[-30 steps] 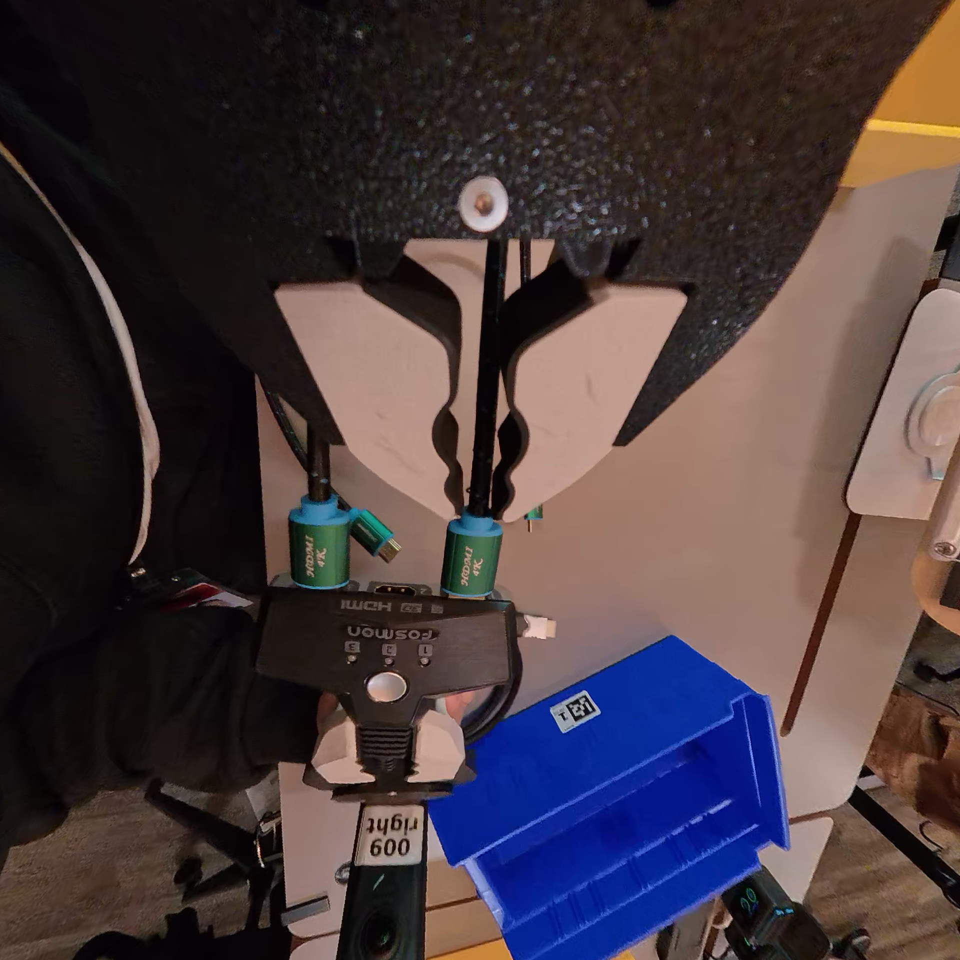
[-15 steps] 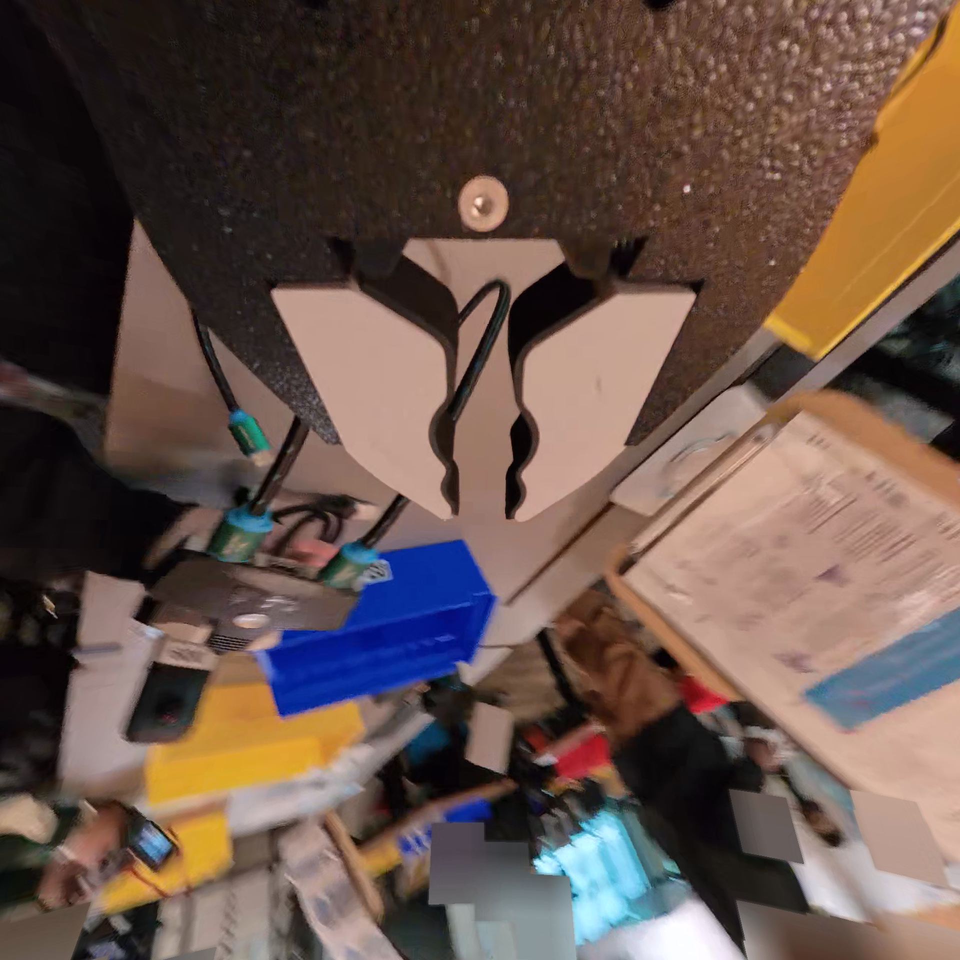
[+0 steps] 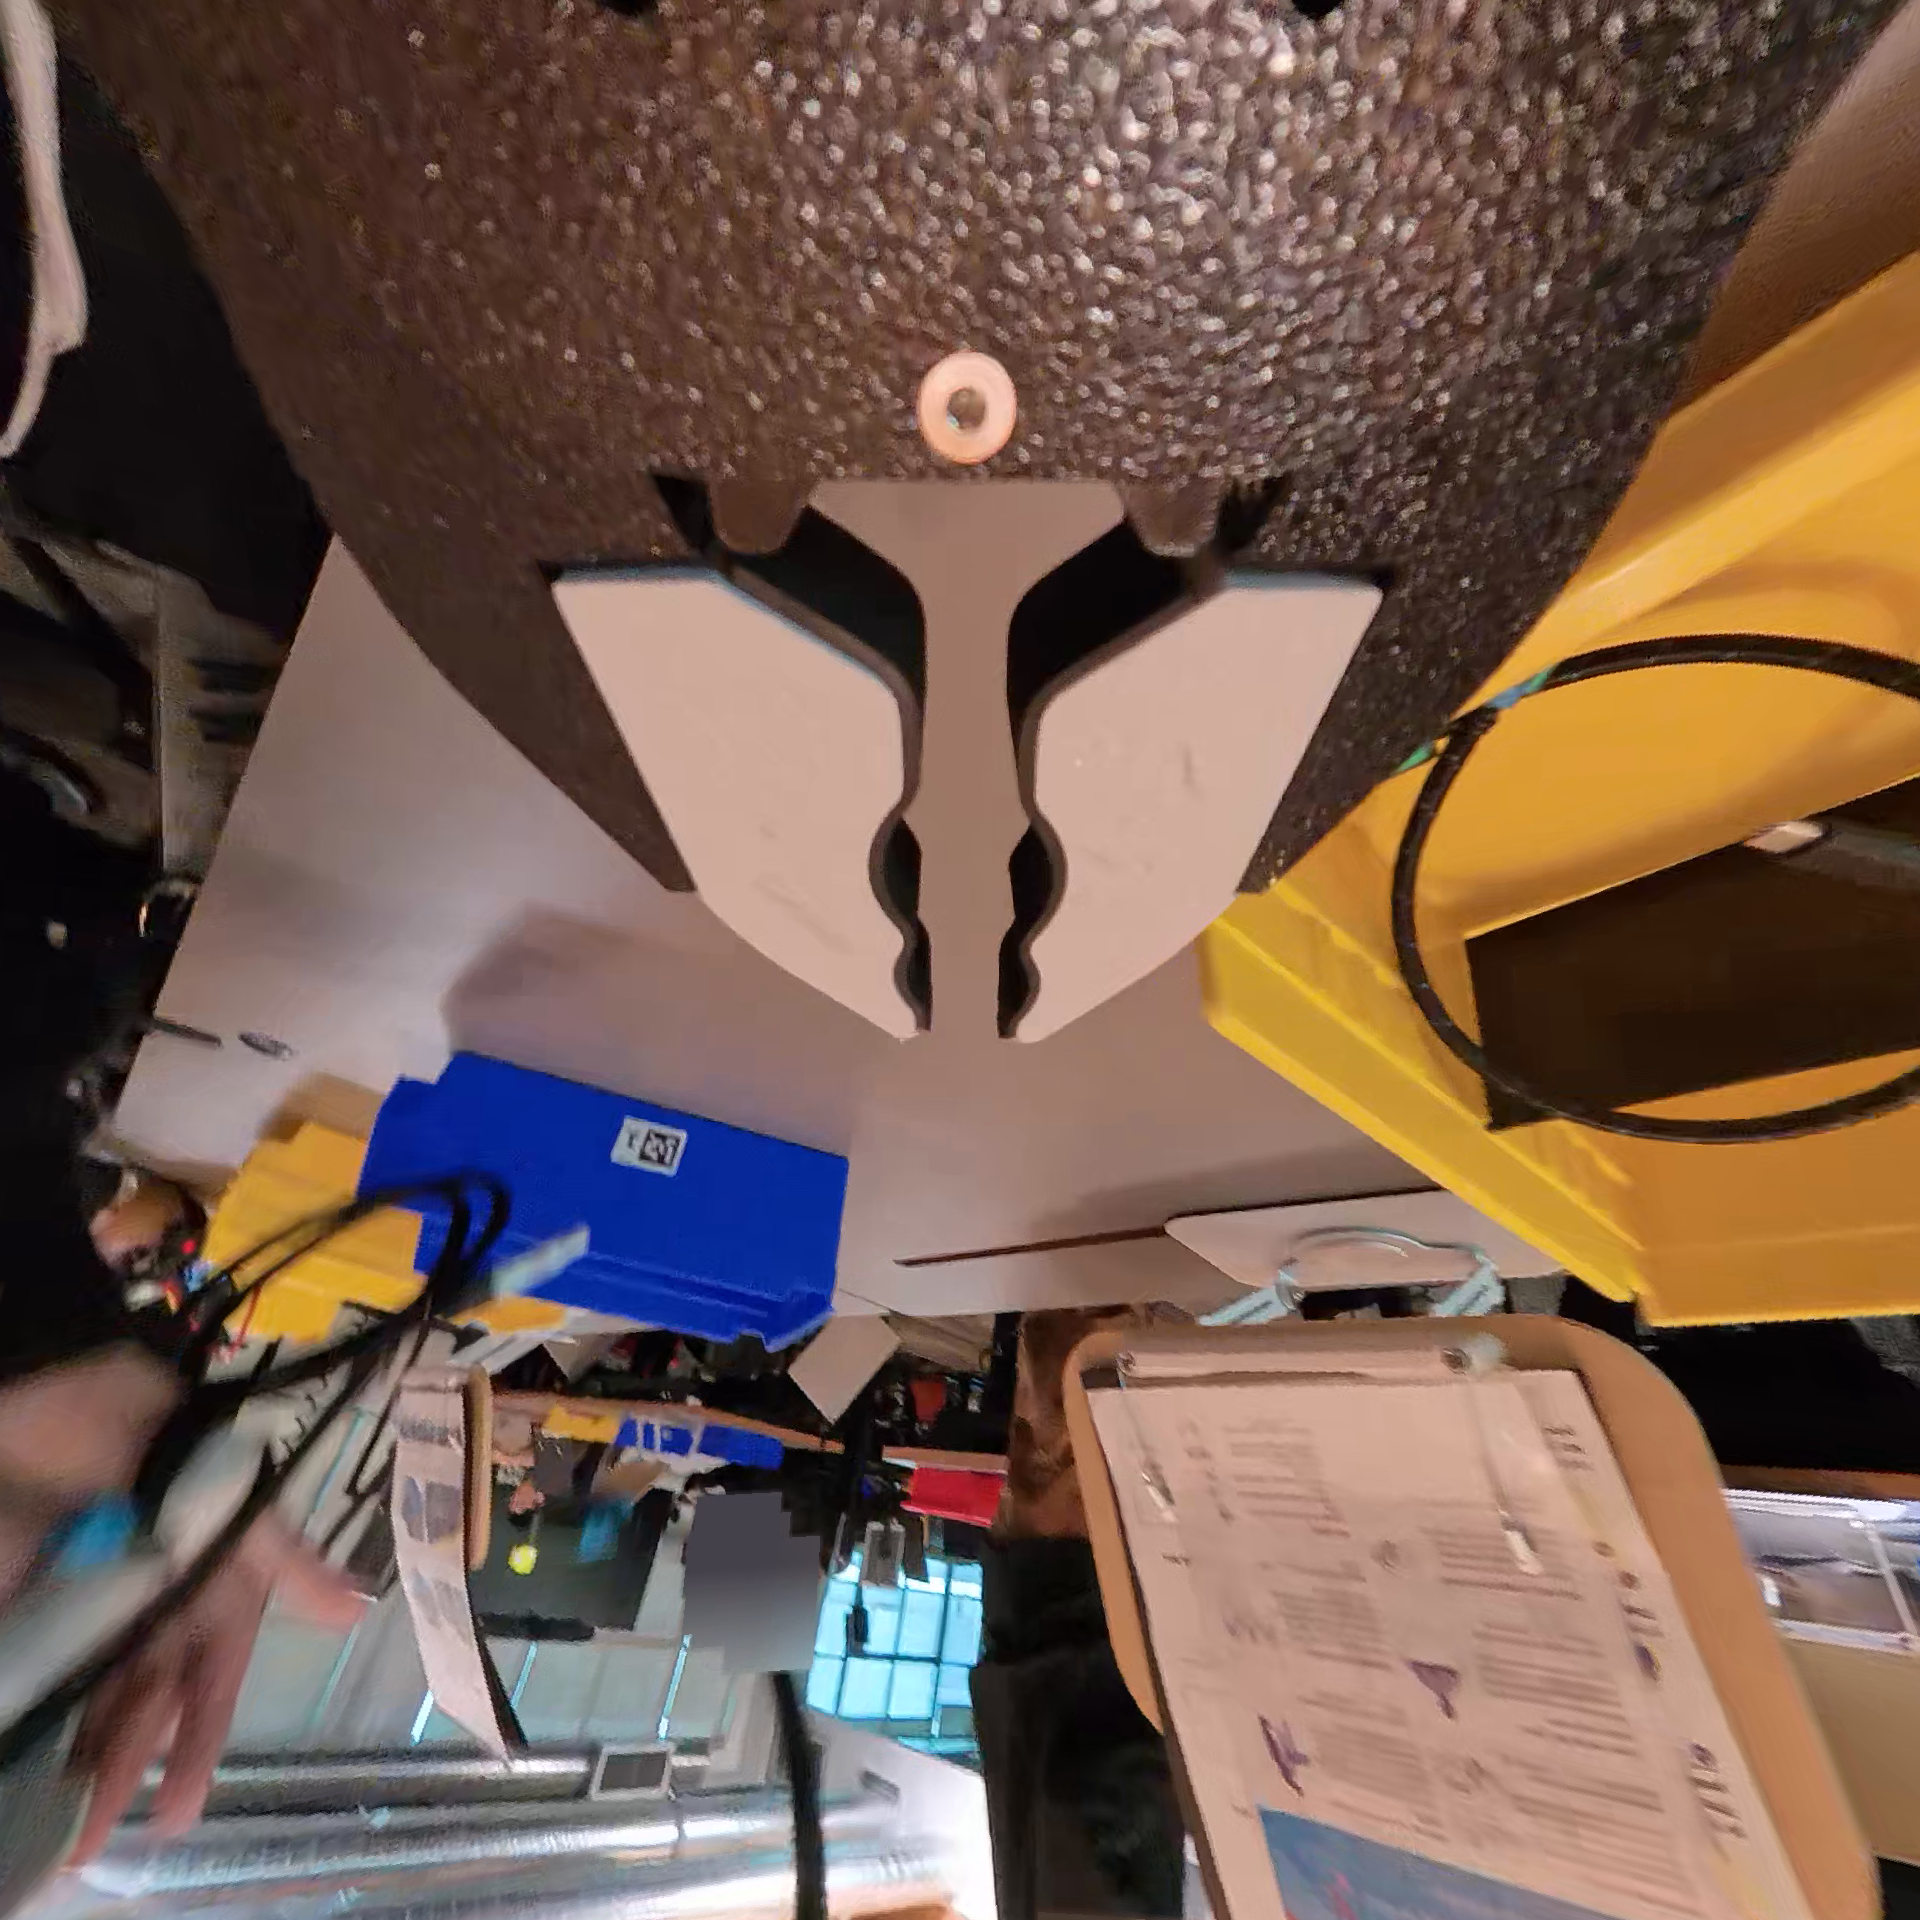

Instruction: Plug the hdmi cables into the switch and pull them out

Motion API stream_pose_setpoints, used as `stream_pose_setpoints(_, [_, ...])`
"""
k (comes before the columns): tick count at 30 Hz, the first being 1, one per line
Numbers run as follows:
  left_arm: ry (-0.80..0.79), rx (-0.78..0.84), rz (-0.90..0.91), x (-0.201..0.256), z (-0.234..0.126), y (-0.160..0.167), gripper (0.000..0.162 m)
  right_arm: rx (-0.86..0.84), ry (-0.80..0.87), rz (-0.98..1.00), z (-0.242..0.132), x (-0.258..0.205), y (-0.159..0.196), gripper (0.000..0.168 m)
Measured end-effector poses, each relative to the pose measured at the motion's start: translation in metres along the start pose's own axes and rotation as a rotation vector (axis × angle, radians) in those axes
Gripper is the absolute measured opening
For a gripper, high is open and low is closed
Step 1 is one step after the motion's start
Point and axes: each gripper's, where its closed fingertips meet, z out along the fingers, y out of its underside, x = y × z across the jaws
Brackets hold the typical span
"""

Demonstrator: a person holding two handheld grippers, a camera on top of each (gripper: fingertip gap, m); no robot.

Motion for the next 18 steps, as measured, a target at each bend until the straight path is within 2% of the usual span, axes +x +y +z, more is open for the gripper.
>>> stream_pose_setpoints(4, [0.046,-0.045,0.078,0.013,0.006,0.017,0.011,-0.067,0.042,-0.155,0.017,0.035,-0.069,0.022])
stream_pose_setpoints(7, [0.076,-0.052,0.1,0.018,0.008,0.023,0.011,-0.28,0.107,-0.309,0.009,0.07,-0.091,0.022])
stream_pose_setpoints(13, [0.095,-0.041,0.067,0.018,0.012,0.031,0.009,-0.878,0.307,-0.595,-0.056,0.136,-0.091,0.022])
stream_pose_setpoints(18, [0.155,-0.13,0.081,0.023,0.024,0.045,0.009,-1.258,0.422,-0.63,-0.115,0.171,-0.069,0.022])
